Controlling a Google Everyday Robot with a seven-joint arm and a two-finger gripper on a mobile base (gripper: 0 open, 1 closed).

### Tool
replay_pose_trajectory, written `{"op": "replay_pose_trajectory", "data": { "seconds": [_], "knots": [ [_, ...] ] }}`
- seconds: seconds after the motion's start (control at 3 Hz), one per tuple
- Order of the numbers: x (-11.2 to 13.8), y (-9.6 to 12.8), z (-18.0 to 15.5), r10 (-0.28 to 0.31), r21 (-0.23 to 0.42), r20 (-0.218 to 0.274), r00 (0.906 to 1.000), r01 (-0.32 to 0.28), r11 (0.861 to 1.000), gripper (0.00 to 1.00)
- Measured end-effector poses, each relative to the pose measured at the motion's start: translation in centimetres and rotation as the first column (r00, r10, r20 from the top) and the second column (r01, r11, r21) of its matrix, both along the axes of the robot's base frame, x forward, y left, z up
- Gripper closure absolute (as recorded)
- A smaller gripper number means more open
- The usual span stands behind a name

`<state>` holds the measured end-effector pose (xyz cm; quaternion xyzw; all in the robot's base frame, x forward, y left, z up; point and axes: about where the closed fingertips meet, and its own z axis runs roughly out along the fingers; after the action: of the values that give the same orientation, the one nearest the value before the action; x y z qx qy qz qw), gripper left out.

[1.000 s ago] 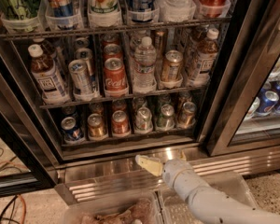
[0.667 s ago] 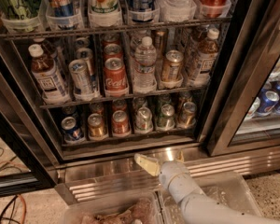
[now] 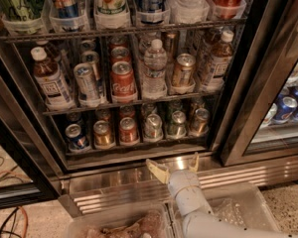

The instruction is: Pick green can from bottom shelf of fridge

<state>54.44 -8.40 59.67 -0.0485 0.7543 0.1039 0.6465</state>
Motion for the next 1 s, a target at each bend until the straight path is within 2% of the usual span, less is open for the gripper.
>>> {"op": "replay_pose_trajectory", "data": {
  "seconds": [0.33,0.67,1.0],
  "knots": [
    [0.97,-1.44,0.82,-0.052,-0.051,0.032,0.9981,0.054,0.997,0.00],
    [0.97,-1.43,0.81,-0.052,-0.051,0.032,0.9981,0.054,0.997,0.00],
    [1.37,-0.68,0.38,-0.028,-0.030,0.021,0.9994,0.028,0.999,0.00]
  ]
}}
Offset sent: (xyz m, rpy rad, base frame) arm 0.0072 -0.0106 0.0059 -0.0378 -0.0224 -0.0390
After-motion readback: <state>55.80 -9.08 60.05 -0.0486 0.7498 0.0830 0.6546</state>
